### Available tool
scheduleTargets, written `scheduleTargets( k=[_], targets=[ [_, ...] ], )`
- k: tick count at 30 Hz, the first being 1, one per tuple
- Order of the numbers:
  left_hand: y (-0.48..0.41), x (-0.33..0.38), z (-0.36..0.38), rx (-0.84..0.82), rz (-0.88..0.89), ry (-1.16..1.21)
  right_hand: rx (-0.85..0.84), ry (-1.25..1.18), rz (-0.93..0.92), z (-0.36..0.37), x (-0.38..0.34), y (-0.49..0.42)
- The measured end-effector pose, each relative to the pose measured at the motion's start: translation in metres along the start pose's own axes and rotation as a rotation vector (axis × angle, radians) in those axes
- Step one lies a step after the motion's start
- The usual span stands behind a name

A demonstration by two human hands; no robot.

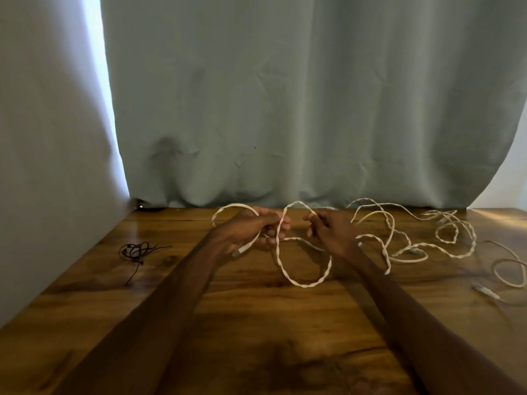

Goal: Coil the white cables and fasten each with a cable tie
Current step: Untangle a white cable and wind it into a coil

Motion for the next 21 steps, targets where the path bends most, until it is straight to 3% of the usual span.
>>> scheduleTargets(
  k=[6,10,15,17,19,21],
  targets=[
    [-0.001,-0.027,-0.008,0.081,-0.114,-0.103,0.152,-0.159,0.060,-0.020,0.016,0.006],
    [0.011,-0.032,-0.006,0.096,-0.261,-0.276,0.074,-0.018,0.003,-0.019,0.017,0.012],
    [-0.001,-0.035,-0.001,0.123,-0.317,-0.393,-0.035,-0.320,-0.016,-0.016,-0.001,0.017],
    [-0.001,-0.035,0.003,0.088,-0.380,-0.387,0.024,-0.346,-0.110,-0.025,-0.021,0.022],
    [0.008,-0.034,0.011,-0.008,-0.434,-0.436,0.157,-0.210,-0.311,-0.042,-0.051,0.032],
    [0.011,-0.030,0.019,-0.119,-0.421,-0.509,0.185,-0.068,-0.534,-0.038,-0.087,0.046]
  ],
)
Point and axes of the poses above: each hand's wrist, its own y-axis away from the middle knuckle, its own z-axis out of the palm, x = y × z, the point moved 10 cm from there along -y, towards the middle knuckle, and after that the axes turned 7 degrees about -y, right-handed, at the moved point
